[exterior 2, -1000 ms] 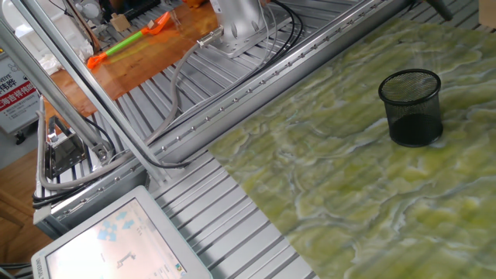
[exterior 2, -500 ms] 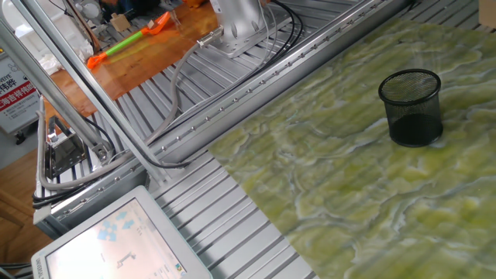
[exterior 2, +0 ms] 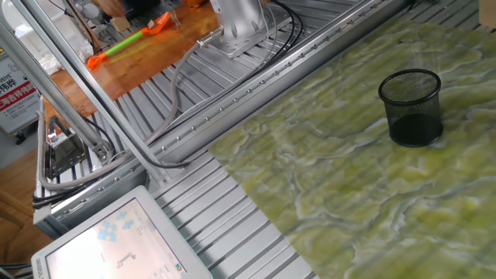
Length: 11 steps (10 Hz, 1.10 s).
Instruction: Put the pen into the pen holder
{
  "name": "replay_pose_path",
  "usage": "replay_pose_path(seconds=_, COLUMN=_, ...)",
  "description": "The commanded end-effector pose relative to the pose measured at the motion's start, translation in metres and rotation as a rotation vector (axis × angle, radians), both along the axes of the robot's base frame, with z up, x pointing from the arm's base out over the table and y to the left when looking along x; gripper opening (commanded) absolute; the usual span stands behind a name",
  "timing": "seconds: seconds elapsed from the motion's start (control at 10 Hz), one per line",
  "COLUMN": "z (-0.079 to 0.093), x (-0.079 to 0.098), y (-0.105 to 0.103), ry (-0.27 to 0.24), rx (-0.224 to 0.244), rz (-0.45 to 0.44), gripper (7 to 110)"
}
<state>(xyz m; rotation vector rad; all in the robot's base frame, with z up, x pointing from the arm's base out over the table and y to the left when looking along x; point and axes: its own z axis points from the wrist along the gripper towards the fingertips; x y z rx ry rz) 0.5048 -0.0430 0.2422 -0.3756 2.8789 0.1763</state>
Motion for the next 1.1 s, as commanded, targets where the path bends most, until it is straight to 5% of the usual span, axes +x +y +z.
replay_pose_path(seconds=0.0, z=-0.007, x=0.036, y=-0.048, ry=-0.1, rx=0.025, rz=0.028, gripper=7)
replay_pose_path(seconds=0.2, z=-0.008, x=0.06, y=-0.041, ry=-0.163, rx=0.029, rz=0.006, gripper=7)
replay_pose_path(seconds=0.5, z=-0.015, x=0.079, y=-0.017, ry=-0.182, rx=0.049, rz=-0.02, gripper=7)
replay_pose_path(seconds=1.0, z=-0.065, x=0.086, y=0.0, ry=-0.188, rx=0.065, rz=-0.008, gripper=7)
